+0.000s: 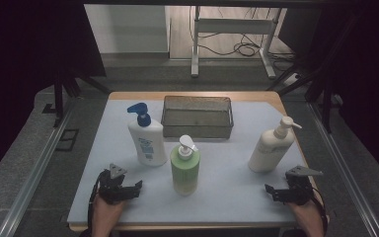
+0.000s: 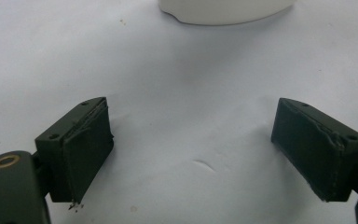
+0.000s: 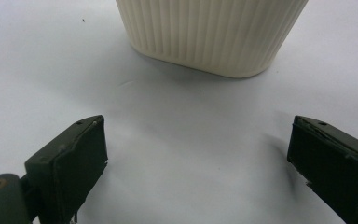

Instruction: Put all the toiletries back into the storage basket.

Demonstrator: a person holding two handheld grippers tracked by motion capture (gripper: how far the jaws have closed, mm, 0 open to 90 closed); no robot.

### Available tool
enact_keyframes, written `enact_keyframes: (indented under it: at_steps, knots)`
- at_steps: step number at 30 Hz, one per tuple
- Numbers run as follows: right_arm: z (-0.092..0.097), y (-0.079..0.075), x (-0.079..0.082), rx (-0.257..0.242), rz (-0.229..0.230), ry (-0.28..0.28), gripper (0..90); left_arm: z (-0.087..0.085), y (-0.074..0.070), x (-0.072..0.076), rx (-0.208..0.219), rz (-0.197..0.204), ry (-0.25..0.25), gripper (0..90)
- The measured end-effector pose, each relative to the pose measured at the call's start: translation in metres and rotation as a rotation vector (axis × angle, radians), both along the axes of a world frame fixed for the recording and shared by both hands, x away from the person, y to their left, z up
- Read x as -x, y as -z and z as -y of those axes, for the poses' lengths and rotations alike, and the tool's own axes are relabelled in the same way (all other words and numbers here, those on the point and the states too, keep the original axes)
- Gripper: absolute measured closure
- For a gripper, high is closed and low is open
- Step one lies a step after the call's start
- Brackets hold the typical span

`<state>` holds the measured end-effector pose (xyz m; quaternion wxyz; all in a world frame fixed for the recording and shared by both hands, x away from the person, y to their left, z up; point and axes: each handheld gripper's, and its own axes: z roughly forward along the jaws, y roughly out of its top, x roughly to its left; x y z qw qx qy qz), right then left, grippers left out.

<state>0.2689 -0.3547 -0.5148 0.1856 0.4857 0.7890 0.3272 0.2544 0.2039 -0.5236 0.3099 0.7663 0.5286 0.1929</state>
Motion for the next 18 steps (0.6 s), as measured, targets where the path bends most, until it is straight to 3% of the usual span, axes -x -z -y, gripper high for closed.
enact_keyframes:
  at_steps: [18]
  knots:
    - [0.0066, -0.0089, -0.0037, 0.001, 0.048, -0.025, 7.2, 0.0001, 0.0005, 0.0003, 0.0, 0.003, -0.001, 11.9]
